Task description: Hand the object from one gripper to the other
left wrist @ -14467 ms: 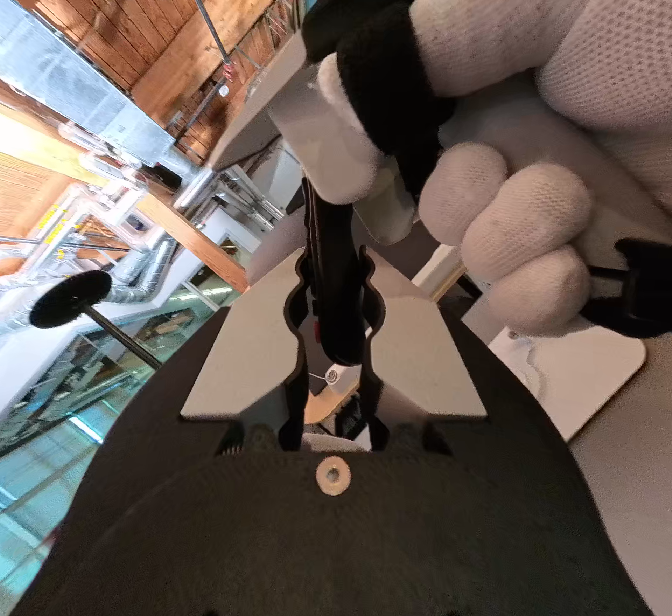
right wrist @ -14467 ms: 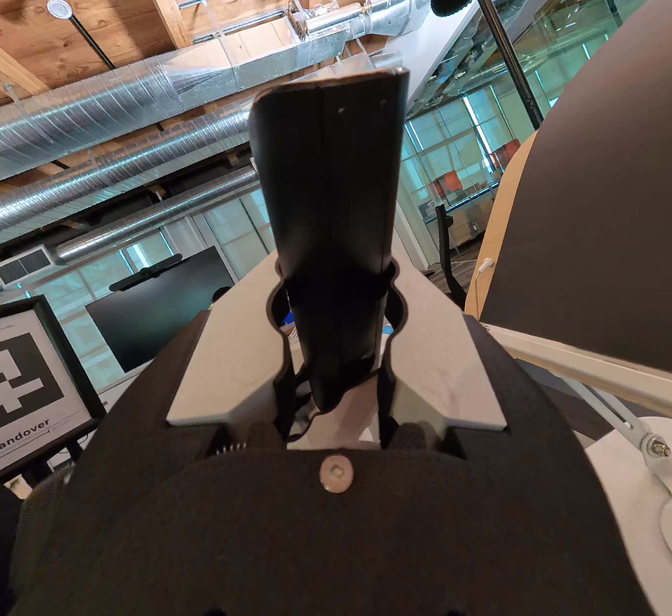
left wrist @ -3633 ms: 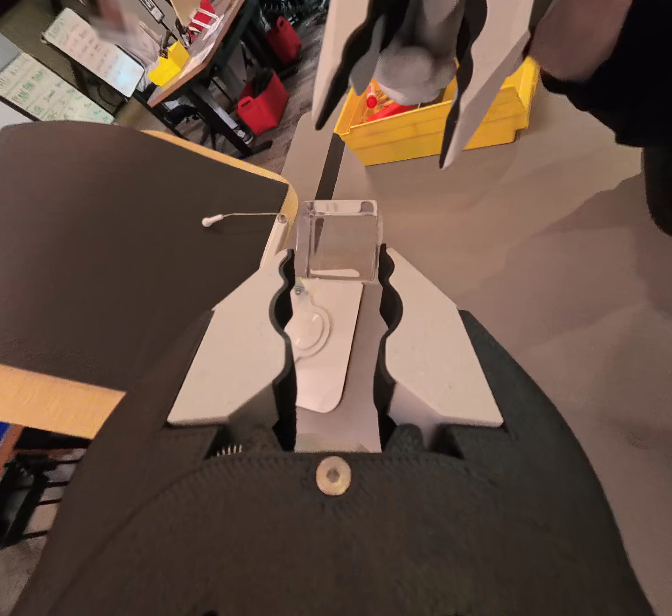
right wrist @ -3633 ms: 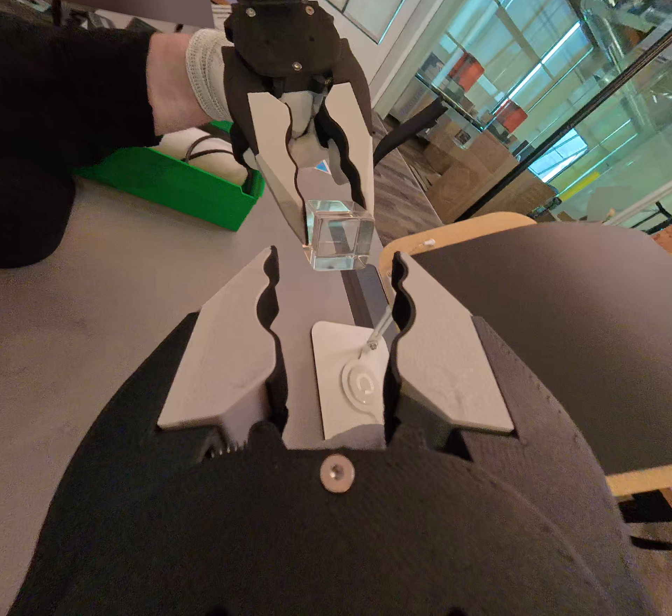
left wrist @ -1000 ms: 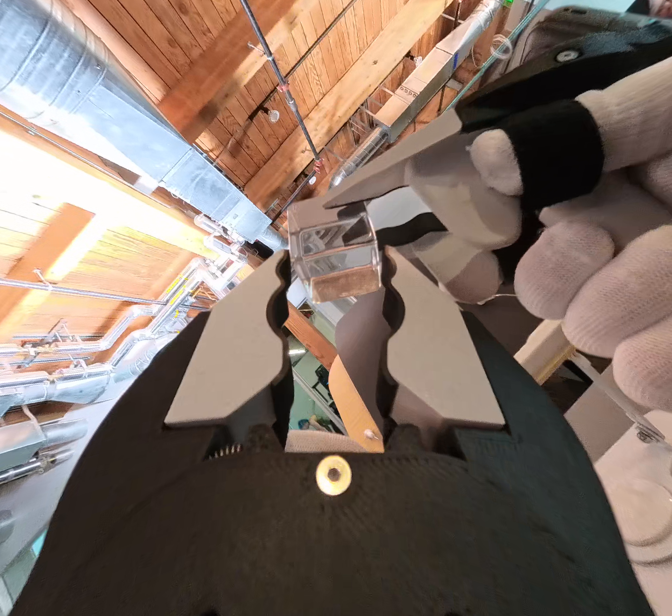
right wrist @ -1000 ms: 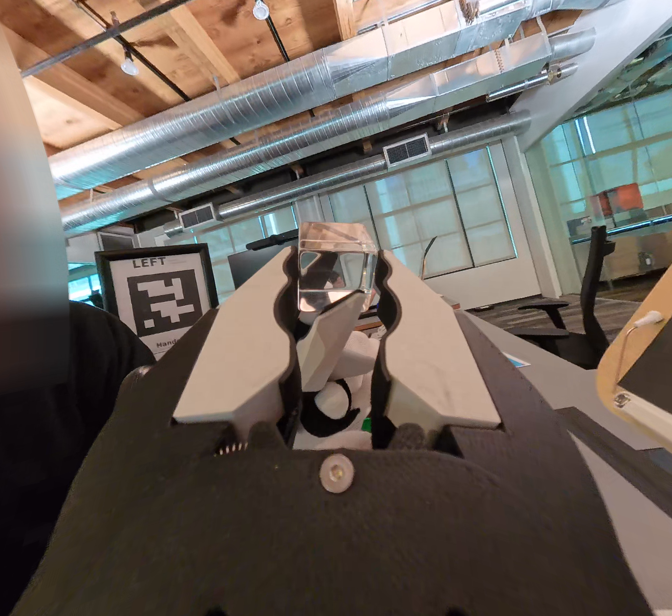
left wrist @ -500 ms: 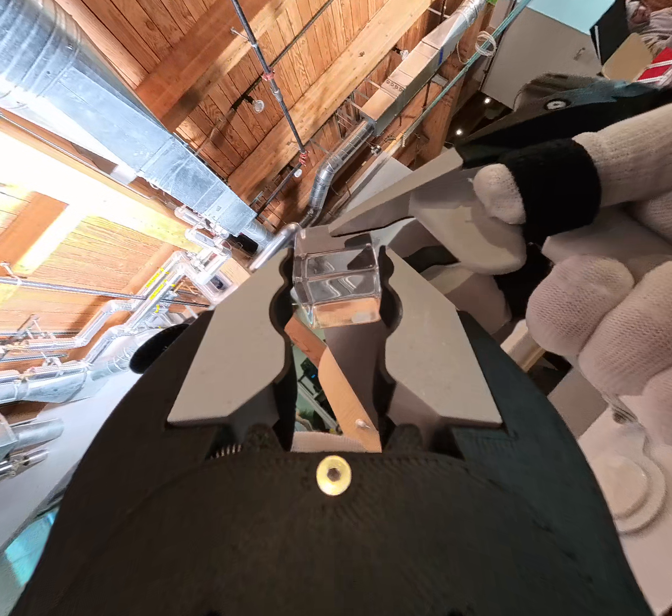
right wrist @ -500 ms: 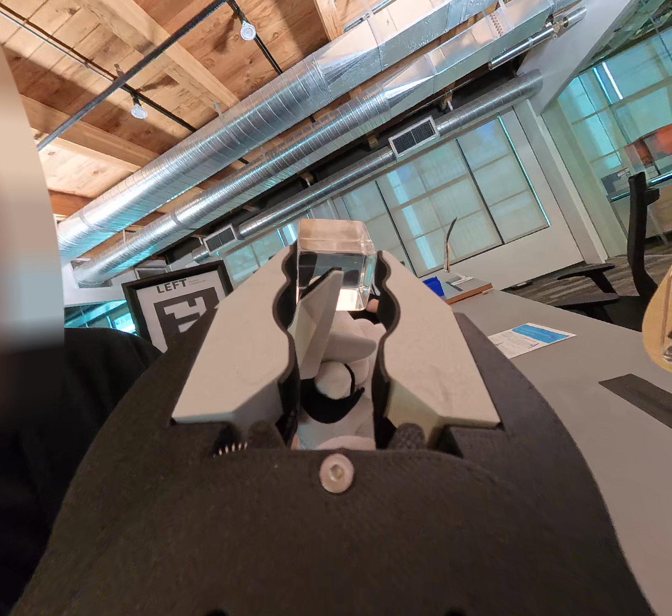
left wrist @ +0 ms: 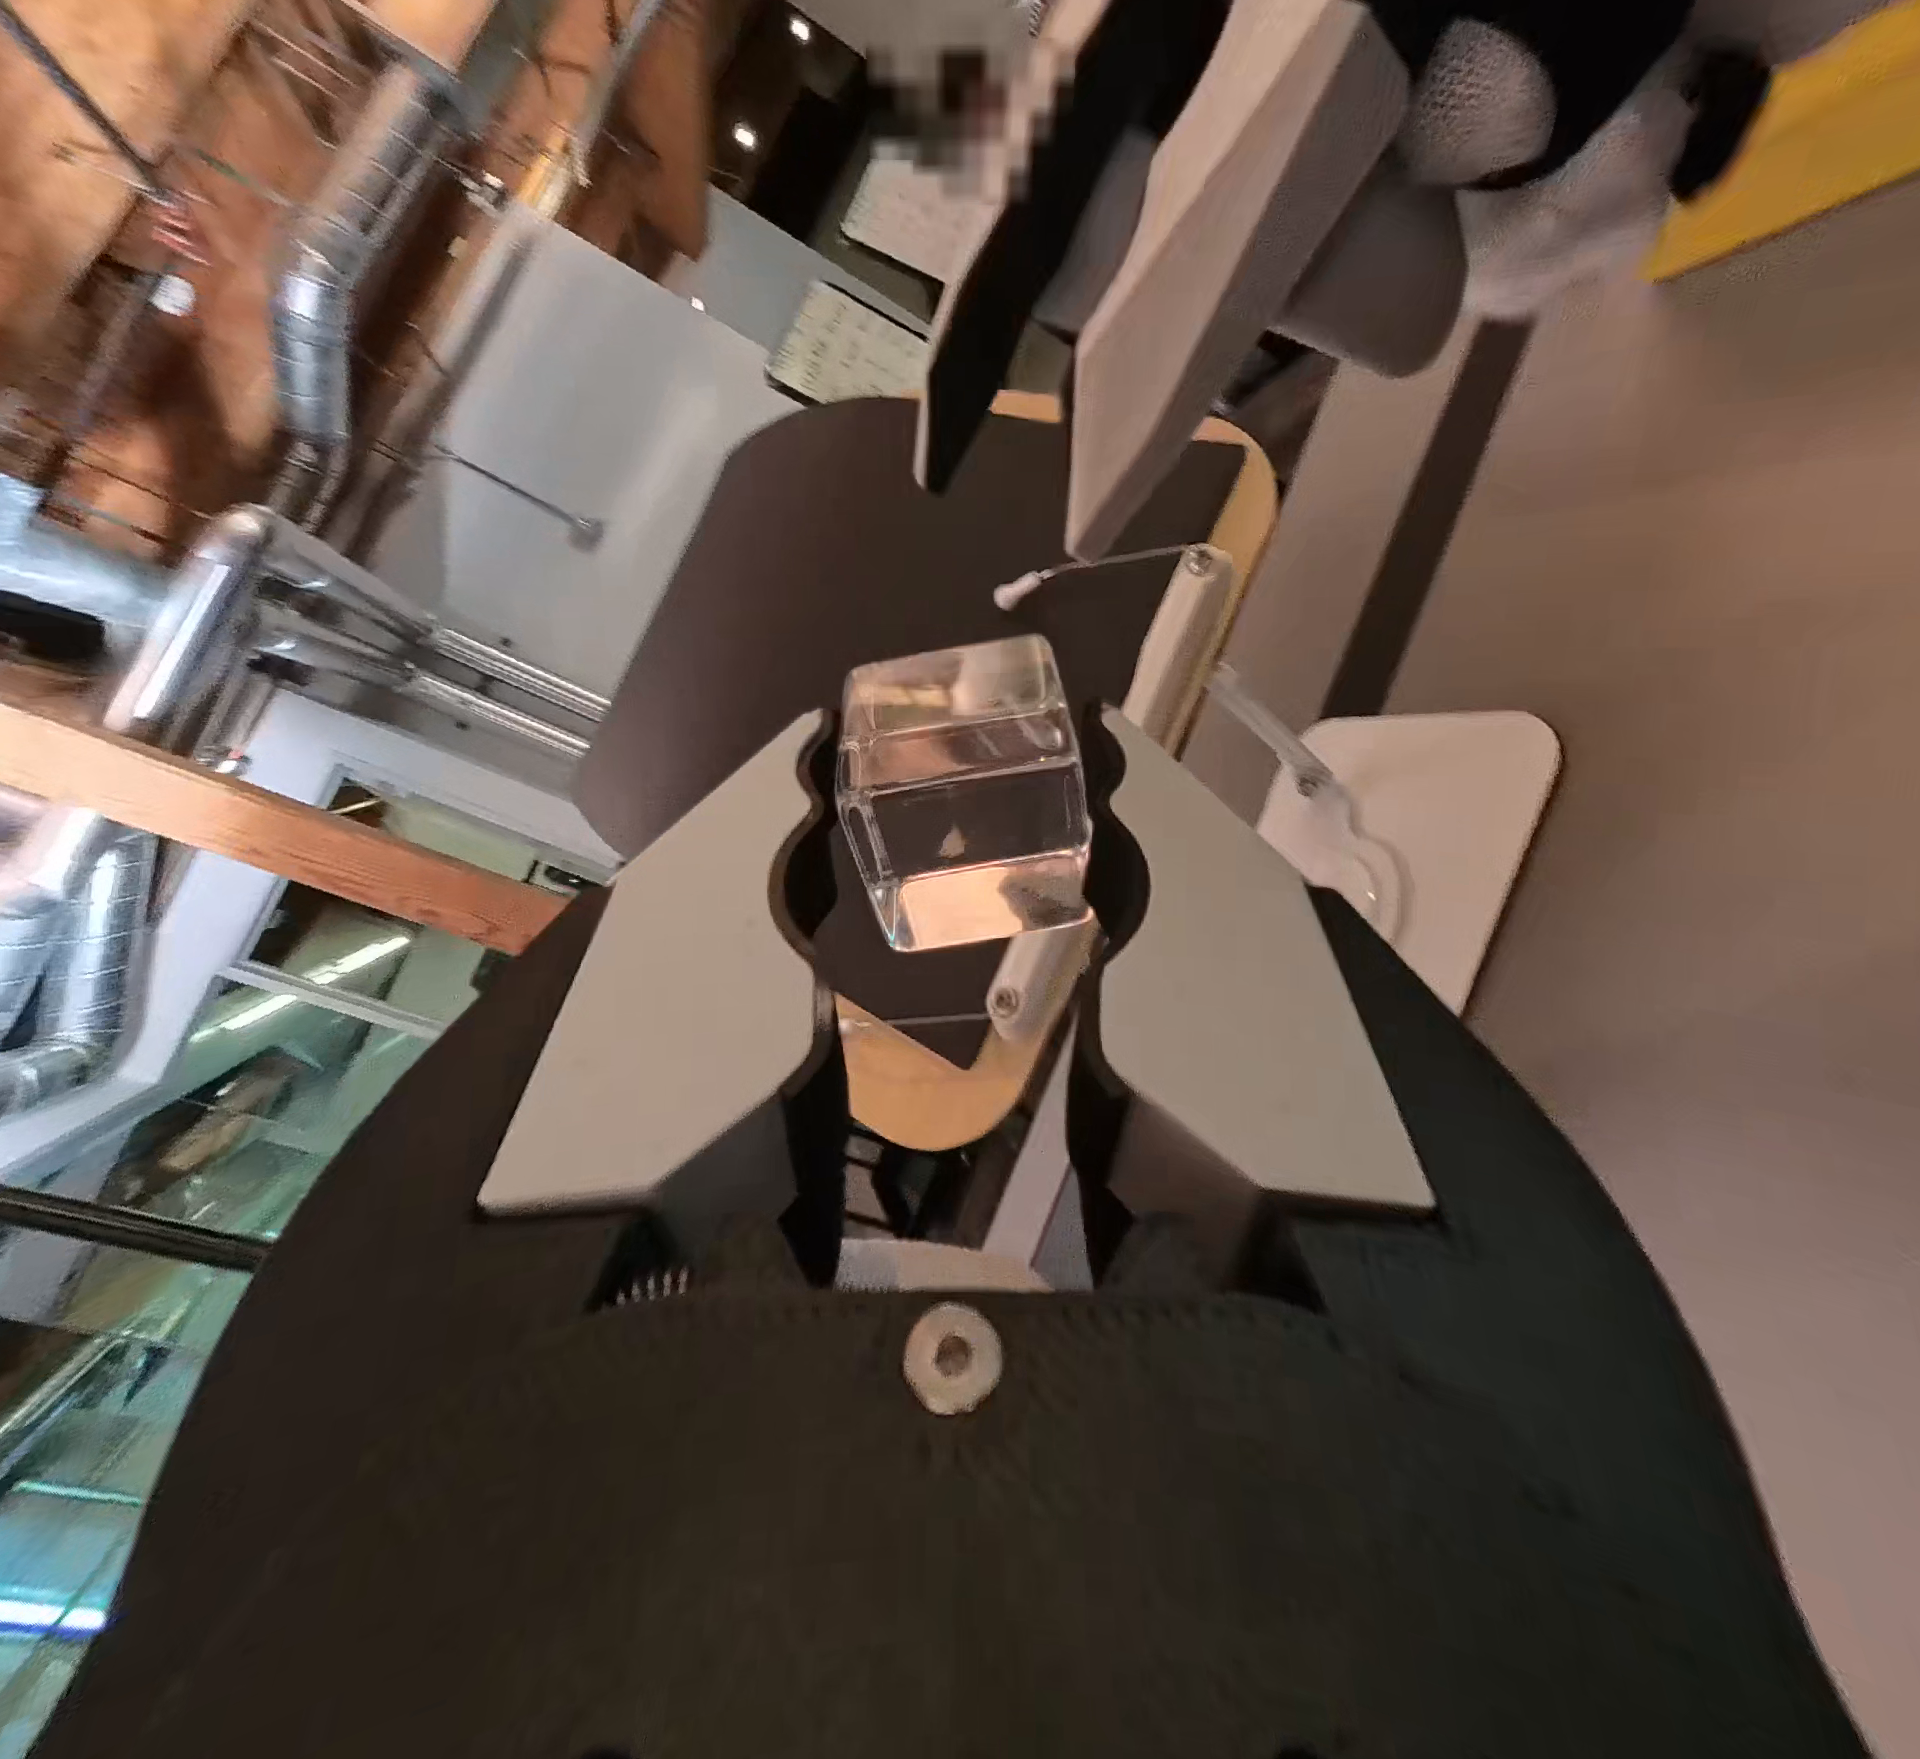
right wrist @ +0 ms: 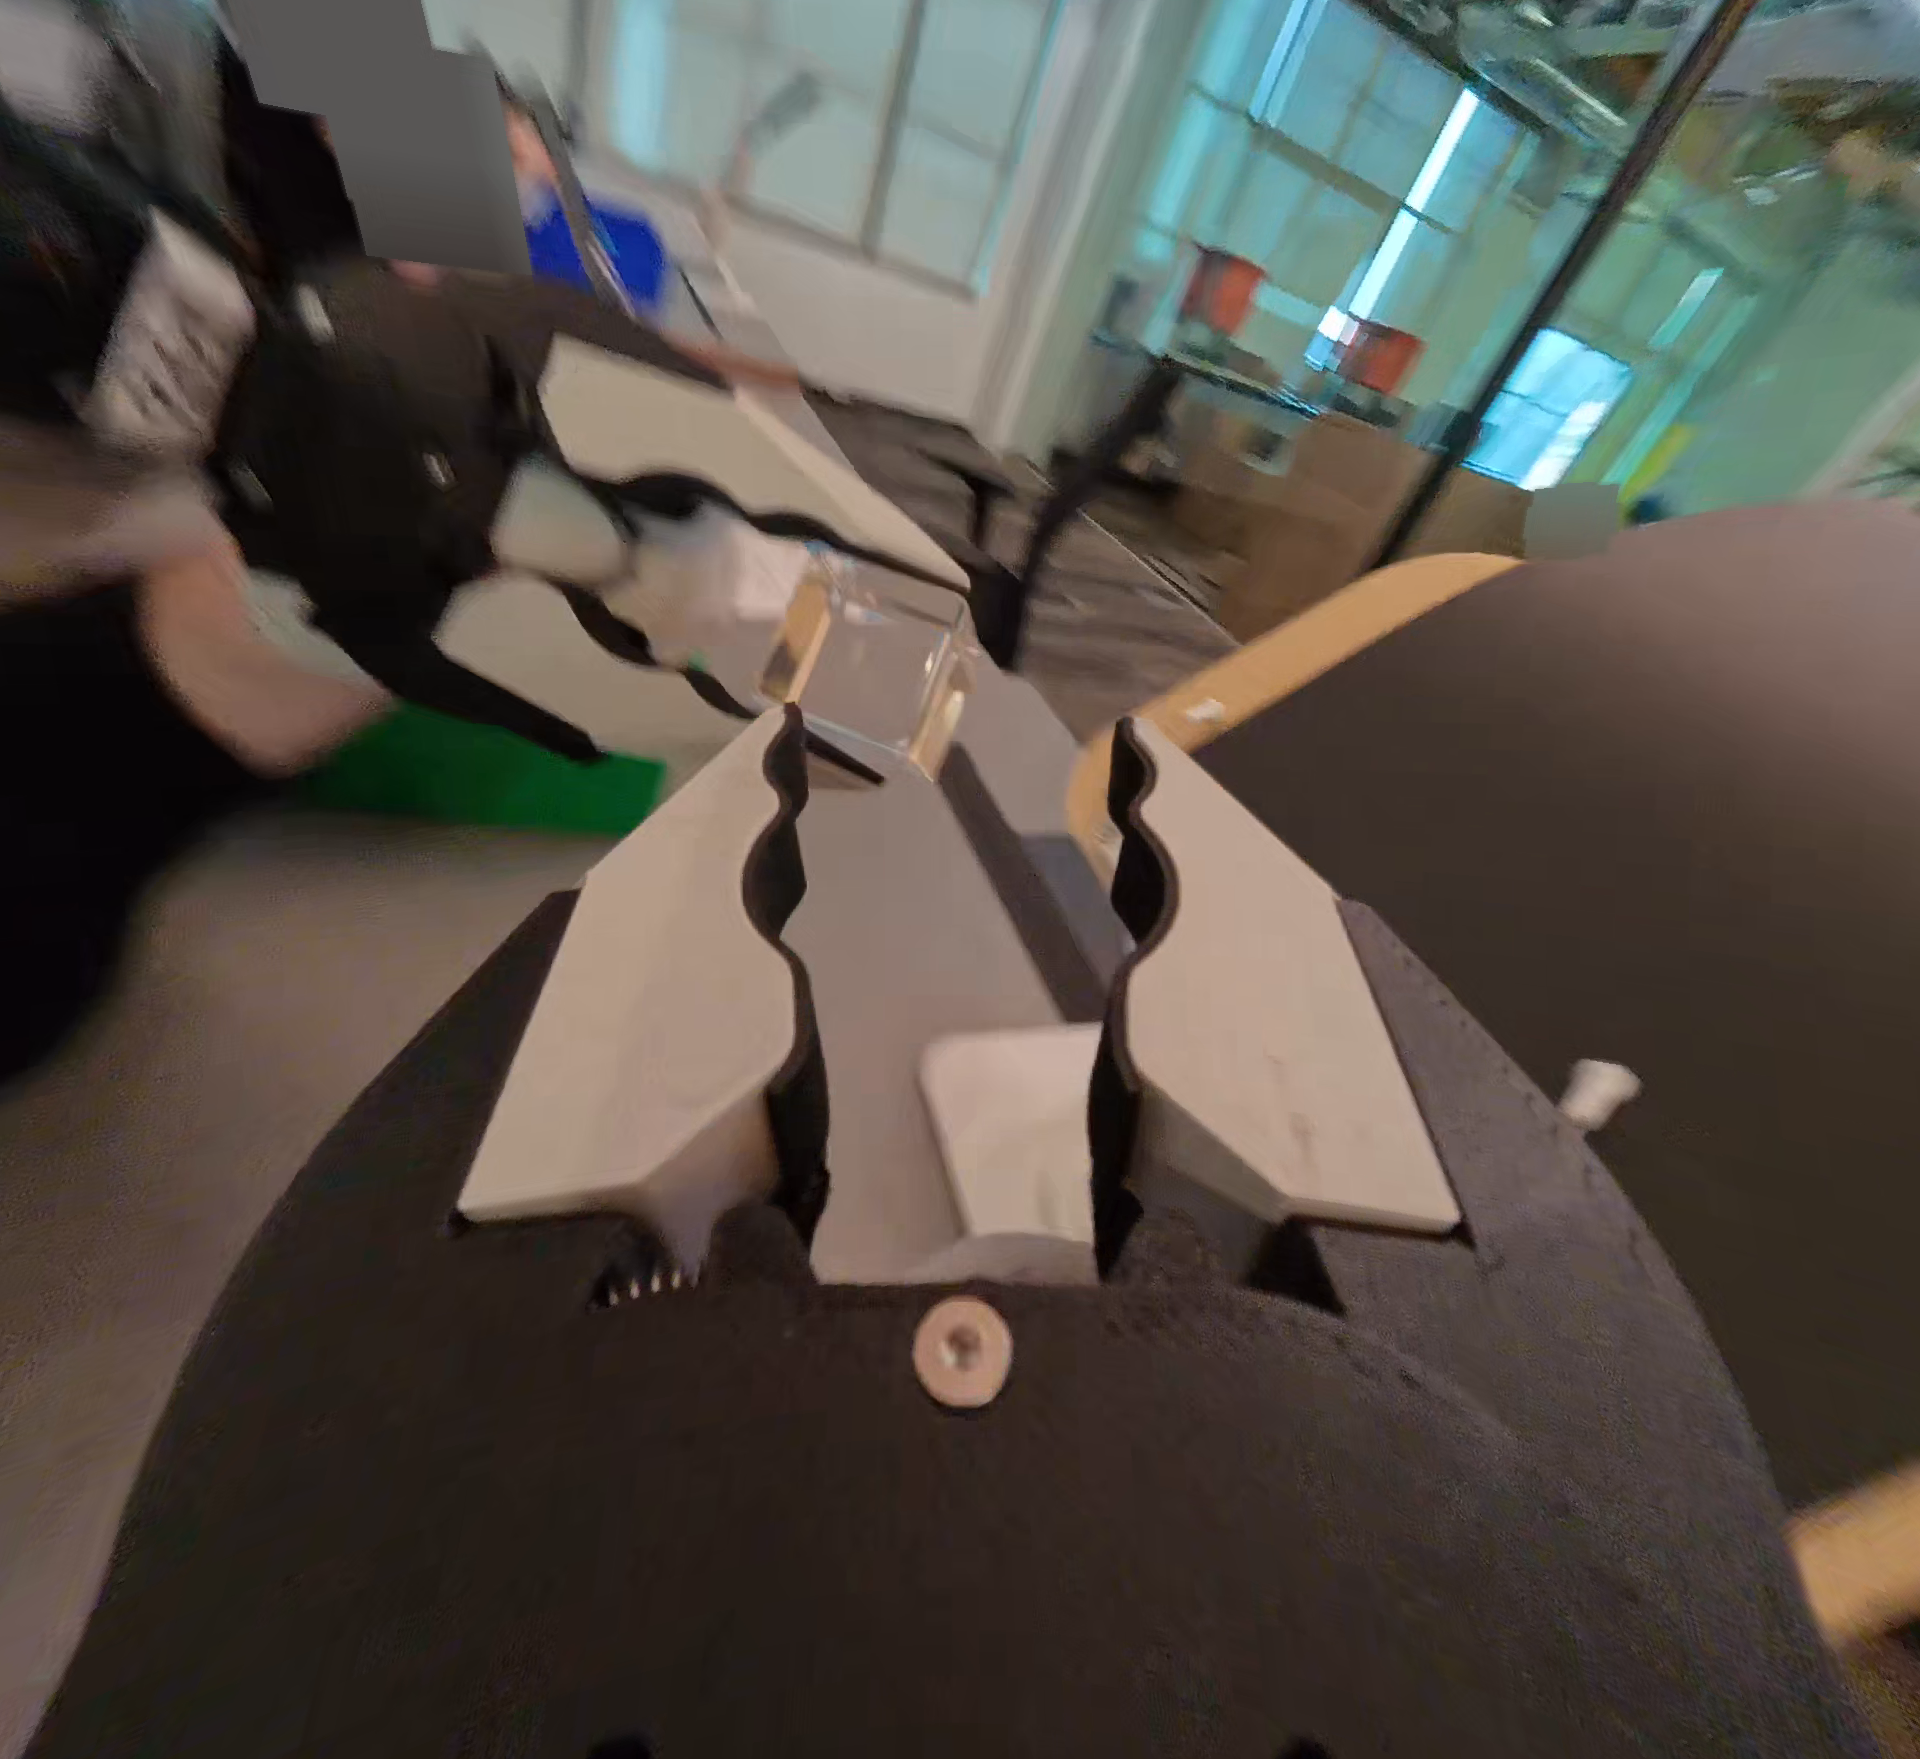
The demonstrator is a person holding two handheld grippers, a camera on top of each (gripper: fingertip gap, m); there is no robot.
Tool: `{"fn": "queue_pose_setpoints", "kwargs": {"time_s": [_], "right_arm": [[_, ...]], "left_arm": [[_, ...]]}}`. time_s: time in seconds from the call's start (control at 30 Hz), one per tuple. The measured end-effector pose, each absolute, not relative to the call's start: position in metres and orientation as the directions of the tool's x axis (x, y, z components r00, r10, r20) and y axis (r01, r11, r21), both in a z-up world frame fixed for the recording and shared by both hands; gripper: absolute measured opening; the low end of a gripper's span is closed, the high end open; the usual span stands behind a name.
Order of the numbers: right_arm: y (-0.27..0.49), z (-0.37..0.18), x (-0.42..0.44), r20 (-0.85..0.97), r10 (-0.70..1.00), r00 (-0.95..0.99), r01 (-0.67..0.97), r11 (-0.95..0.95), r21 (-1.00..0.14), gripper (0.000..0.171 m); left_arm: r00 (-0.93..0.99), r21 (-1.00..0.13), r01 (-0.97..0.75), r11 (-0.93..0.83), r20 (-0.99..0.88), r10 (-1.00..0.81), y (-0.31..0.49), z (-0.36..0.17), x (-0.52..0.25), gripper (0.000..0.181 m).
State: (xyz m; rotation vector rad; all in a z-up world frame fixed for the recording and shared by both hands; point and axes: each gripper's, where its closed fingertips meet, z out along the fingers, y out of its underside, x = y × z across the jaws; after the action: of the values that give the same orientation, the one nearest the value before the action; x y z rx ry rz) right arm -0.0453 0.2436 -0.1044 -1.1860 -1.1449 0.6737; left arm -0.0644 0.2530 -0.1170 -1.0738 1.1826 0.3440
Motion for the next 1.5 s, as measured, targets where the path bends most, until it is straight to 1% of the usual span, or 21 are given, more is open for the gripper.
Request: {"fn": "queue_pose_setpoints", "kwargs": {"time_s": [0.07, 0.13, 0.2, 0.23, 0.33, 0.37, 0.43, 0.5, 0.57, 0.63, 0.7, 0.83, 0.87, 0.97, 1.03, 1.1, 1.17, 1.27, 1.4, 1.47, 1.5], "right_arm": [[0.241, -0.115, -0.047, 0.512, 0.796, 0.323, 0.339, 0.408, -0.848, 0.056], [0.242, -0.117, -0.049, 0.651, 0.687, 0.323, 0.456, 0.489, -0.743, 0.056], [0.229, -0.118, -0.059, 0.756, 0.605, 0.251, 0.491, 0.594, -0.638, 0.056], [0.223, -0.122, -0.063, 0.802, 0.561, 0.206, 0.515, 0.635, -0.576, 0.058], [0.208, -0.151, -0.071, 0.905, 0.425, -0.015, 0.601, 0.727, -0.332, 0.064], [0.203, -0.158, -0.074, 0.902, 0.427, -0.059, 0.608, 0.732, -0.307, 0.065], [0.188, -0.168, -0.082, 0.89, 0.437, -0.133, 0.587, 0.758, -0.285, 0.065], [0.17, -0.181, -0.092, 0.858, 0.47, -0.209, 0.563, 0.775, -0.287, 0.069], [0.152, -0.194, -0.101, 0.823, 0.493, -0.281, 0.549, 0.786, -0.284, 0.07], [0.142, -0.206, -0.105, 0.788, 0.521, -0.329, 0.567, 0.776, -0.276, 0.074], [0.135, -0.211, -0.104, 0.767, 0.53, -0.362, 0.584, 0.77, -0.257, 0.071], [0.112, -0.203, -0.106, 0.769, 0.507, -0.388, 0.539, 0.802, -0.257, 0.068], [0.111, -0.206, -0.105, 0.767, 0.499, -0.402, 0.546, 0.804, -0.236, 0.068], [0.107, -0.22, -0.106, 0.729, 0.522, -0.443, 0.555, 0.798, -0.235, 0.065], [0.106, -0.225, -0.109, 0.723, 0.522, -0.453, 0.557, 0.799, -0.227, 0.072], [0.107, -0.224, -0.11, 0.738, 0.5, -0.454, 0.561, 0.804, -0.199, 0.073], [0.106, -0.222, -0.112, 0.751, 0.481, -0.452, 0.556, 0.811, -0.184, 0.077], [0.112, -0.221, -0.116, 0.787, 0.428, -0.445, 0.567, 0.814, -0.122, 0.082], [0.125, -0.214, -0.132, 0.848, 0.367, -0.383, 0.563, 0.82, -0.101, 0.094], [0.134, -0.208, -0.136, 0.878, 0.325, -0.351, 0.565, 0.821, -0.078, 0.088], [0.138, -0.205, -0.136, 0.888, 0.315, -0.334, 0.565, 0.821, -0.079, 0.078]], "left_arm": [[0.35, -0.49, -0.736, 0.467, -0.866, -0.356, 0.251, -0.127, -0.066, 0.044], [0.316, -0.489, -0.755, 0.436, -0.855, -0.411, 0.249, -0.137, -0.069, 0.044], [0.266, -0.468, -0.78, 0.414, -0.848, -0.458, 0.246, -0.149, -0.071, 0.044], [0.249, -0.48, -0.777, 0.407, -0.828, -0.502, 0.243, -0.155, -0.07, 0.043], [0.184, -0.543, -0.742, 0.393, -0.729, -0.66, 0.224, -0.174, -0.072, 0.044], [0.15, -0.576, -0.731, 0.366, -0.659, -0.737, 0.214, -0.183, -0.074, 0.043], [0.082, -0.608, -0.712, 0.351, -0.568, -0.819, 0.197, -0.195, -0.08, 0.044], [0.007, -0.685, -0.656, 0.318, -0.426, -0.905, 0.171, -0.2, -0.085, 0.044], [-0.08, -0.742, -0.597, 0.305, -0.324, -0.943, 0.148, -0.201, -0.089, 0.044], [-0.134, -0.751, -0.593, 0.29, -0.263, -0.956, 0.138, -0.208, -0.095, 0.044], [-0.197, -0.768, -0.577, 0.278, -0.2, -0.96, 0.128, -0.214, -0.095, 0.044], [-0.283, -0.785, -0.54, 0.305, -0.172, -0.944, 0.115, -0.216, -0.081, 0.044], [-0.306, -0.786, -0.533, 0.313, -0.166, -0.938, 0.111, -0.217, -0.077, 0.044], [-0.363, -0.813, -0.482, 0.327, -0.154, -0.919, 0.1, -0.213, -0.07, 0.044], [-0.395, -0.843, -0.435, 0.316, -0.136, -0.909, 0.095, -0.209, -0.072, 0.044], [-0.419, -0.873, -0.39, 0.292, -0.114, -0.901, 0.094, -0.206, -0.073, 0.044], [-0.478, -0.915, -0.308, 0.259, -0.087, -0.874, 0.088, -0.198, -0.075, 0.044], [-0.553, -0.967, -0.179, 0.18, -0.053, -0.831, 0.082, -0.186, -0.078, 0.044], [-0.546, -0.993, -0.058, 0.106, -0.058, -0.836, 0.093, -0.171, -0.08, 0.043], [-0.547, -0.998, -0.01, 0.067, -0.05, -0.836, 0.098, -0.166, -0.084, 0.044], [-0.542, -0.998, -0.008, 0.058, -0.044, -0.839, 0.101, -0.167, -0.084, 0.042]]}}
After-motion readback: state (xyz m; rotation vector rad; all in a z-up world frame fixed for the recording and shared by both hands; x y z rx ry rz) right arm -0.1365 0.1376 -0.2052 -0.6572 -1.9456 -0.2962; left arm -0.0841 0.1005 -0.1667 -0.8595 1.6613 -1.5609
